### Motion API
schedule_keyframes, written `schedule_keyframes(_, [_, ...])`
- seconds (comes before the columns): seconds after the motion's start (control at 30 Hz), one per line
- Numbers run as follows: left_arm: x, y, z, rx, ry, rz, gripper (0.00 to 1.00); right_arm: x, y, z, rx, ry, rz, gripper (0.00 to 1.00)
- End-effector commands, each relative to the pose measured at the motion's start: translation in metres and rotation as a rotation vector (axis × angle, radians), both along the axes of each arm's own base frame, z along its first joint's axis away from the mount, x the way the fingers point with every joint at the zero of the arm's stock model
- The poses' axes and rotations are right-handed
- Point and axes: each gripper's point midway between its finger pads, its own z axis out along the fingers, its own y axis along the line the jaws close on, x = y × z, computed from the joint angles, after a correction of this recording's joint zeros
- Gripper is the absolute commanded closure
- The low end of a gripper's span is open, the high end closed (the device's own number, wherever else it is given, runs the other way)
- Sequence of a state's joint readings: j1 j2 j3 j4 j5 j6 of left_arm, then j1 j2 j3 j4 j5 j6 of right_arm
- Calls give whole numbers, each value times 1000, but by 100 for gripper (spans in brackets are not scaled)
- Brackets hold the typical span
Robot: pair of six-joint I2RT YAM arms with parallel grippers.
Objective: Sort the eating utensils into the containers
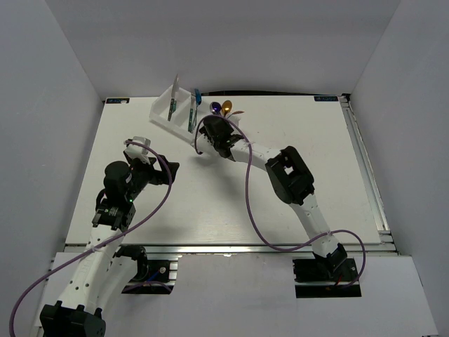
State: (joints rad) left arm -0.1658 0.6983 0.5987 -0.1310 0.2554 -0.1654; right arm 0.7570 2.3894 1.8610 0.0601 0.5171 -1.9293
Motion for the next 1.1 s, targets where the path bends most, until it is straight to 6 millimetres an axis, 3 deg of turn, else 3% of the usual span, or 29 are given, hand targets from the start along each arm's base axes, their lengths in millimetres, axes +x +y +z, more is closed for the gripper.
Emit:
schedule_keyframes(0.0, [-1,-1,3,-7,-14,-9,2,-1,14,17,-321,-84,188,42])
schedule_keyframes(0.07, [-1,-1,3,-4,-14,-11,2,-3,16,20,-307,-83,192,37])
schedule_keyframes(0.27, [-1,0,2,-4,-13,-10,2,-13,22,31,-264,-77,198,36])
schedule_keyframes(0.5, [-1,-1,2,-8,-9,-9,2,-33,32,66,-188,-91,213,36])
schedule_keyframes(0.53, [-1,-1,2,-6,-12,-11,2,-36,29,61,-207,-63,216,36])
schedule_keyframes(0.7, [-1,0,1,-5,-10,-10,2,-46,27,77,-171,-61,210,35])
schedule_keyframes(0.93, [-1,1,2,-6,-13,-3,2,-55,20,79,-150,-55,193,35])
schedule_keyframes(1.07, [-3,-4,6,-14,-29,-33,2,-64,20,102,5,28,130,35])
